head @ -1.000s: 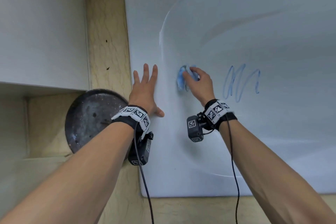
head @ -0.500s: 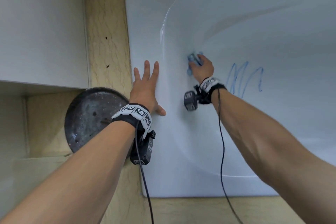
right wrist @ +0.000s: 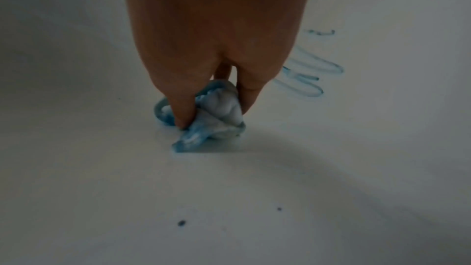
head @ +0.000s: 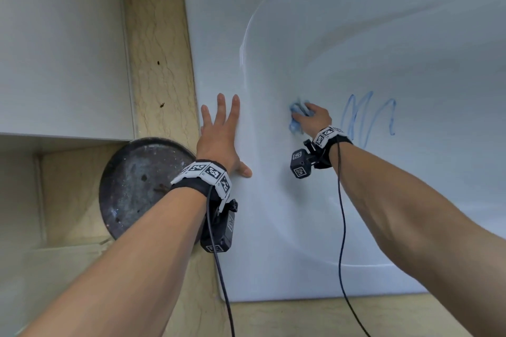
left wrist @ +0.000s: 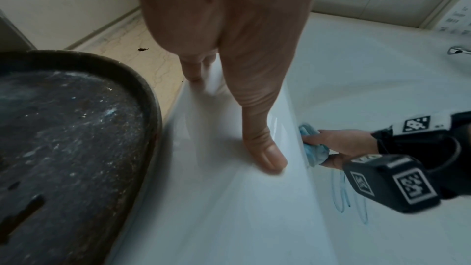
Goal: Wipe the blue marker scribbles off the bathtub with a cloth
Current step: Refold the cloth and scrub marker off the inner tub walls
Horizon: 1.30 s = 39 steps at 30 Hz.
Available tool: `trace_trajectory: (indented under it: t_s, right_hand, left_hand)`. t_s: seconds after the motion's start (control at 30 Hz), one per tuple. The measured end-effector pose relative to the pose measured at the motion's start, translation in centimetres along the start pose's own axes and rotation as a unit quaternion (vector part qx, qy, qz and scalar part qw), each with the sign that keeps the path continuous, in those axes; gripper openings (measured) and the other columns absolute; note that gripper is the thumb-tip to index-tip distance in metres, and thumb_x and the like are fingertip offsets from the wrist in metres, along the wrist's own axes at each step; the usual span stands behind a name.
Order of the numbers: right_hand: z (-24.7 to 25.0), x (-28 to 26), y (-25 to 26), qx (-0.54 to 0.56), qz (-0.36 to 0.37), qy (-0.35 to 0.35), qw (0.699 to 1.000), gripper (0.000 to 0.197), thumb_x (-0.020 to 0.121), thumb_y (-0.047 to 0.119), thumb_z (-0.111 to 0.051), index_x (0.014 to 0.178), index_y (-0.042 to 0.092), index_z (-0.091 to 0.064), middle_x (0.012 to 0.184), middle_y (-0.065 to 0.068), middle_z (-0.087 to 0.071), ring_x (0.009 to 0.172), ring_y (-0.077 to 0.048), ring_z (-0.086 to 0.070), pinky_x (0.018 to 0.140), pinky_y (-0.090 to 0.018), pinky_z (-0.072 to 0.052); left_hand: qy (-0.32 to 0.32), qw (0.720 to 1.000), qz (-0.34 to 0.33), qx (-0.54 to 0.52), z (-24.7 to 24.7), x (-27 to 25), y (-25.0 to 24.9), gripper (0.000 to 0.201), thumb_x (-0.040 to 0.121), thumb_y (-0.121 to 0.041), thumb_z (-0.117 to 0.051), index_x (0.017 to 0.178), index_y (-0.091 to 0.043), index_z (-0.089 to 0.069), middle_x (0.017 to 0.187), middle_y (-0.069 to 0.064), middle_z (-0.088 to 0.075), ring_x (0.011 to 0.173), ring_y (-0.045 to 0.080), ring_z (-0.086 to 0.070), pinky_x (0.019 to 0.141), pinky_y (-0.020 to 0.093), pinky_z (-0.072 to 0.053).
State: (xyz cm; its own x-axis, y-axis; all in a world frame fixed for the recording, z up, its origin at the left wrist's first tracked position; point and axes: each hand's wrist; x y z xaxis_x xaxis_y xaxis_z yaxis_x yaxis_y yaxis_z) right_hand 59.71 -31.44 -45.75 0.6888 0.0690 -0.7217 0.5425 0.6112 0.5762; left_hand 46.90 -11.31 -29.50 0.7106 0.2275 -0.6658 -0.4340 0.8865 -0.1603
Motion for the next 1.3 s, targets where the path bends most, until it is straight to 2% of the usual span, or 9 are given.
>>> trace_trajectory:
  t_s: [0.2, 0.33, 0.47, 0.6, 0.73, 0.87, 1.1, 1.2, 1.3]
  right_hand:
    - [-0.6, -5.3, -0.4, 0.065, 0.013, -0.007, 0.998, 0.063, 0.08, 0.035, -0.083, 0.137, 0.021, -0.061, 0.144, -0.003, -0.058, 0.13, -0.02, -0.055, 0.113, -0.034, -0.042]
    - [0.2, -11.1, -2.1, 0.068, 0.049, 0.063, 0.994, 0.057, 0.075, 0.025, -0.087, 0.129, 0.022, -0.067, 0.14, 0.0, -0.06, 0.127, -0.017, -0.056, 0.113, -0.039, -0.043]
    - [2.1, -15.0, -4.8, -0.038, 0.018, 0.158, 0.987, 0.06, 0.071, 0.021, -0.09, 0.127, 0.02, -0.068, 0.143, 0.0, -0.057, 0.128, -0.02, -0.055, 0.11, -0.036, -0.043]
    - [3.8, -18.3, -7.4, -0.217, -0.004, 0.249, 0.944, 0.06, 0.07, 0.02, -0.088, 0.126, 0.02, -0.07, 0.132, 0.002, -0.063, 0.115, -0.017, -0.06, 0.094, -0.025, -0.046]
    - [8.3, -18.4, -8.5, -0.245, -0.047, 0.307, 0.918, 0.052, 0.066, 0.011, -0.088, 0.115, 0.018, -0.075, 0.107, 0.0, -0.074, 0.095, -0.021, -0.069, 0.085, -0.034, -0.057]
    - [14.6, -14.5, -10.2, -0.213, -0.053, 0.258, 0.941, 0.033, 0.068, 0.016, -0.086, 0.098, 0.026, -0.076, 0.097, -0.002, -0.075, 0.083, -0.019, -0.07, 0.078, -0.035, -0.061]
    - [27.4, -5.6, -14.3, -0.208, -0.039, 0.145, 0.966, 0.026, 0.071, 0.015, -0.085, 0.094, 0.018, -0.075, 0.081, -0.001, -0.07, 0.068, -0.016, -0.065, 0.057, -0.023, -0.052]
    - [31.9, -2.4, -15.4, -0.245, -0.019, 0.119, 0.962, 0.036, 0.066, 0.017, -0.087, 0.099, 0.02, -0.073, 0.085, -0.002, -0.07, 0.069, -0.017, -0.066, 0.057, -0.022, -0.05]
    - [35.0, -0.1, -16.5, -0.31, 0.009, 0.107, 0.945, 0.033, 0.06, 0.03, -0.085, 0.09, 0.029, -0.071, 0.09, 0.0, -0.072, 0.077, -0.018, -0.068, 0.065, -0.027, -0.054]
  left_hand:
    - [0.003, 1.0, 0.006, 0.011, 0.3, 0.2, -0.1, 0.169, 0.041, -0.042, -0.099, 0.15, -0.037, 0.029, 0.157, -0.009, 0.036, 0.147, 0.037, 0.024, 0.118, 0.055, -0.025]
    - [0.011, 1.0, 0.01, 0.01, 0.4, -0.1, -0.2, 0.168, 0.041, -0.041, -0.099, 0.149, -0.039, 0.029, 0.157, -0.01, 0.037, 0.147, 0.036, 0.025, 0.119, 0.056, -0.019]
    - [0.01, 0.999, 0.03, 0.011, 0.5, -0.4, -0.7, 0.167, 0.043, -0.035, -0.1, 0.15, -0.038, 0.029, 0.157, -0.009, 0.037, 0.147, 0.036, 0.025, 0.119, 0.058, -0.015]
    - [0.001, 1.0, 0.005, 0.024, 0.0, -1.9, -2.2, 0.151, 0.054, -0.029, -0.097, 0.157, -0.029, 0.014, 0.163, -0.006, 0.024, 0.151, 0.027, 0.016, 0.12, 0.053, -0.02]
    - [0.014, 0.993, -0.081, 0.083, -2.5, -4.8, -6.1, 0.135, 0.06, -0.046, -0.092, 0.159, -0.024, -0.003, 0.166, 0.0, 0.008, 0.153, 0.026, 0.004, 0.122, 0.047, -0.016]
    - [0.058, 0.994, -0.088, 0.036, -6.9, -6.8, -11.9, 0.115, 0.071, -0.053, -0.082, 0.159, -0.023, -0.014, 0.166, 0.0, -0.01, 0.152, 0.023, -0.013, 0.12, 0.042, -0.021]
    - [0.12, 0.992, -0.037, -0.017, -13.5, -6.1, -23.5, 0.084, 0.082, -0.054, -0.073, 0.152, -0.028, -0.034, 0.156, -0.004, -0.036, 0.142, 0.019, -0.034, 0.111, 0.036, -0.033]
    - [0.163, 0.986, 0.0, -0.045, -15.2, -5.8, -27.7, 0.083, 0.074, -0.06, -0.076, 0.145, -0.03, -0.045, 0.147, -0.003, -0.046, 0.134, 0.02, -0.044, 0.107, 0.038, -0.04]
    - [0.194, 0.973, 0.018, -0.121, -16.7, -6.0, -30.4, 0.083, 0.07, -0.058, -0.082, 0.141, -0.029, -0.05, 0.139, -0.004, -0.053, 0.126, 0.017, -0.051, 0.103, 0.033, -0.042]
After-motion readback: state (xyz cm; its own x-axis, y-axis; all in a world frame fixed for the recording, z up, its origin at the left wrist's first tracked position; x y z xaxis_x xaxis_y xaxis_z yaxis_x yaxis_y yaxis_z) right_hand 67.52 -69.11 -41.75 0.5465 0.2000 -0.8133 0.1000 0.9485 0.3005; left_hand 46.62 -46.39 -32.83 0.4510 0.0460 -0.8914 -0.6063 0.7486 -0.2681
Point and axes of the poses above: each hand's wrist, its own x-axis towards the middle knuckle, its own z-axis out of the back of the hand, y = z × x
